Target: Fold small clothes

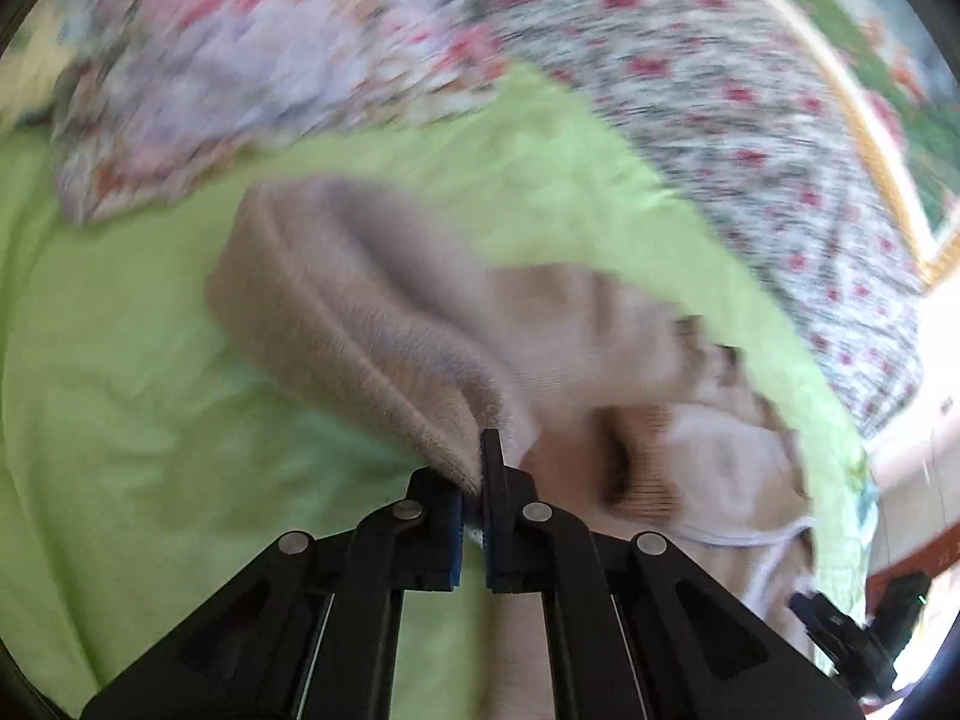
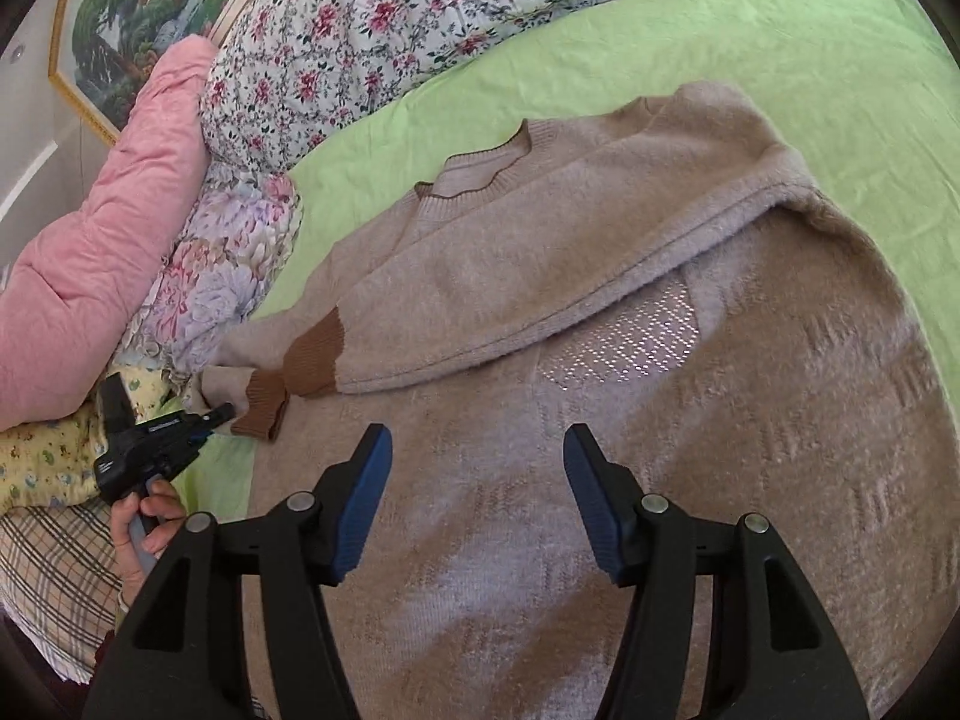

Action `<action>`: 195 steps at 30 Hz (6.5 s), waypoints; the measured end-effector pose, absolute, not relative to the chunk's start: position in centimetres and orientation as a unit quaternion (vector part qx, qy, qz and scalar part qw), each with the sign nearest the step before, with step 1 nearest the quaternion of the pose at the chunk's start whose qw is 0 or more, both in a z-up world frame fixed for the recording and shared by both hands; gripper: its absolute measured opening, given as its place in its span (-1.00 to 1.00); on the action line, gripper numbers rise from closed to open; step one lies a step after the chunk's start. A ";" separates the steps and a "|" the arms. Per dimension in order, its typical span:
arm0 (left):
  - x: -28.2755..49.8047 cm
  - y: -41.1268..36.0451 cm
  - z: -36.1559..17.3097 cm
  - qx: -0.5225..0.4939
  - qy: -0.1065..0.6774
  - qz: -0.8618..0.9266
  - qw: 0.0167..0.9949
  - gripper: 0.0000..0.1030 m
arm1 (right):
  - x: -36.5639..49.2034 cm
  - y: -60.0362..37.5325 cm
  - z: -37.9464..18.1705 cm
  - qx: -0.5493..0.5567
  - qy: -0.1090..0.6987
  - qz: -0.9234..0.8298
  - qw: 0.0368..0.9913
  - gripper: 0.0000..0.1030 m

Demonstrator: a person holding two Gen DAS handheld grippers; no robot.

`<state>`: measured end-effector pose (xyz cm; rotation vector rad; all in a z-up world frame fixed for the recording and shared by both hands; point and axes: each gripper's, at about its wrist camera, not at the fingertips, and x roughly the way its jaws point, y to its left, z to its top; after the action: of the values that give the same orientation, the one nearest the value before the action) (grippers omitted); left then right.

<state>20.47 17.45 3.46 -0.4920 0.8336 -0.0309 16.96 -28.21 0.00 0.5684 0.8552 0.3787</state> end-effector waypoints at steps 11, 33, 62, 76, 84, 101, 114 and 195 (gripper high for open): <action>22.8 -1.0 11.5 -0.144 0.348 -0.222 0.899 -0.97 | 15.8 -32.5 0.0 0.310 0.380 0.151 0.858 0.18; 27.8 -11.8 1.4 -0.083 0.463 -0.278 0.838 -0.25 | 15.3 -35.7 -1.2 0.294 0.377 0.118 0.870 0.18; 23.9 9.2 -1.6 -0.016 0.442 0.060 0.895 0.03 | 24.5 -38.6 4.9 0.271 0.349 0.166 0.882 -0.92; 23.7 9.7 -1.3 -0.031 0.445 0.047 0.894 0.12 | 27.4 -40.1 -0.1 0.280 0.405 0.098 0.865 -0.95; 24.5 9.6 -1.8 -0.041 0.449 0.054 0.891 0.13 | 26.2 -37.0 -0.9 0.251 0.411 0.122 0.868 0.08; 24.2 10.4 -1.5 -0.075 0.465 0.041 0.881 0.26 | 28.4 -36.9 -1.0 0.194 0.423 0.064 0.883 -0.91; 31.1 13.8 -1.7 -0.206 0.491 -0.056 0.844 0.48 | 24.6 -36.2 2.0 0.236 0.368 0.081 0.896 -0.17; -4.1 7.3 -5.7 -0.220 0.531 -0.237 0.783 -0.11 | -5.0 -41.5 -4.6 0.325 0.408 0.218 0.825 -0.07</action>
<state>-4.12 7.30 -5.67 -0.4746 1.1462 -0.5112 -5.03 -41.51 -4.64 0.6903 0.8670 0.4632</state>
